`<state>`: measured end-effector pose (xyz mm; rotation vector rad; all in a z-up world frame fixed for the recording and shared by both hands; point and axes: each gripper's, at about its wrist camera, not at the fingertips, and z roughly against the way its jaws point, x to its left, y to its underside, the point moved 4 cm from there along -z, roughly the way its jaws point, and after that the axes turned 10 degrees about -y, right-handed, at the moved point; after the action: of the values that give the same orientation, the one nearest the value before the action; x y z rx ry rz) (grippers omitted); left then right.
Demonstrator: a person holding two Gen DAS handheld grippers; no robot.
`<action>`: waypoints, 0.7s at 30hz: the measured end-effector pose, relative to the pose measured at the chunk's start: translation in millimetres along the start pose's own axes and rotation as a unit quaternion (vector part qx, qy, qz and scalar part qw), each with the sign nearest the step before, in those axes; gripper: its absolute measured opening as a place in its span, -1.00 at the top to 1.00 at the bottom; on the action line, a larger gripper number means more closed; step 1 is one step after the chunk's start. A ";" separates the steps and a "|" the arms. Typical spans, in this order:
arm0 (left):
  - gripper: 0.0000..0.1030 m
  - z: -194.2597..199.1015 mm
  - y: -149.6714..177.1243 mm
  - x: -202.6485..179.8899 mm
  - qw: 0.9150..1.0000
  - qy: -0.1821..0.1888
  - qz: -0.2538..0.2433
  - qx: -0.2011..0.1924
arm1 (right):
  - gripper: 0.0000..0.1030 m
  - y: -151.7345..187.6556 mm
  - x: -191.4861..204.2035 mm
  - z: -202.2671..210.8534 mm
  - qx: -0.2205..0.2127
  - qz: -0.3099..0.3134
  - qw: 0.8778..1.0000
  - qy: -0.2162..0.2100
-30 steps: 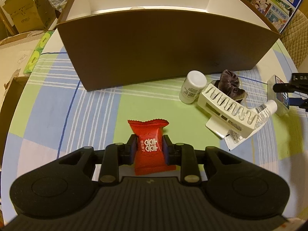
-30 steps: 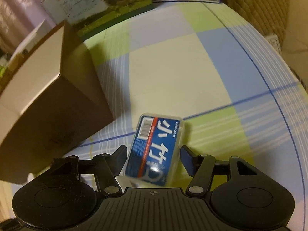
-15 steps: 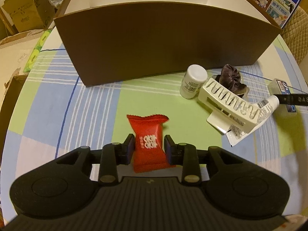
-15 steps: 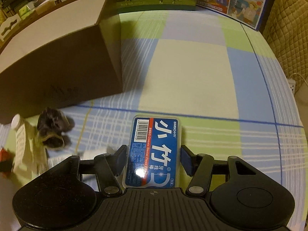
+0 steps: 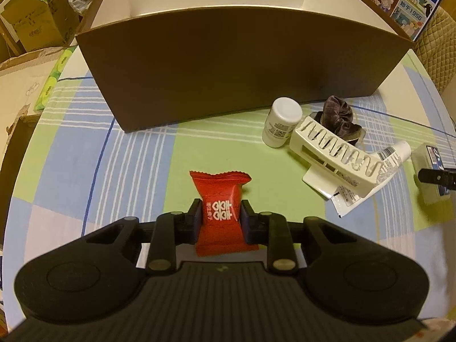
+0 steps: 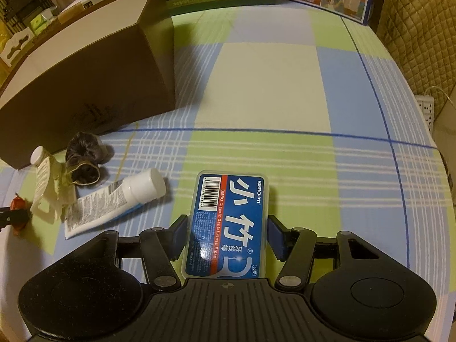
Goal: Organize objects
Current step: 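Carry the red candy and blue toothpick box over the brown box with both tools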
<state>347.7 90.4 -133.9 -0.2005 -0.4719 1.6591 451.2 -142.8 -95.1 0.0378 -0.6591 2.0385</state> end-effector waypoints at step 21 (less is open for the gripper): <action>0.56 74.0 -37.7 11.9 0.995 0.010 0.002 -0.103 | -0.06 -52.6 80.7 54.0 -0.083 0.077 0.988 -0.104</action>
<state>350.8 91.0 -50.1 -0.3706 -0.6270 1.6111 437.5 -83.3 -3.1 0.1073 -0.9879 2.1383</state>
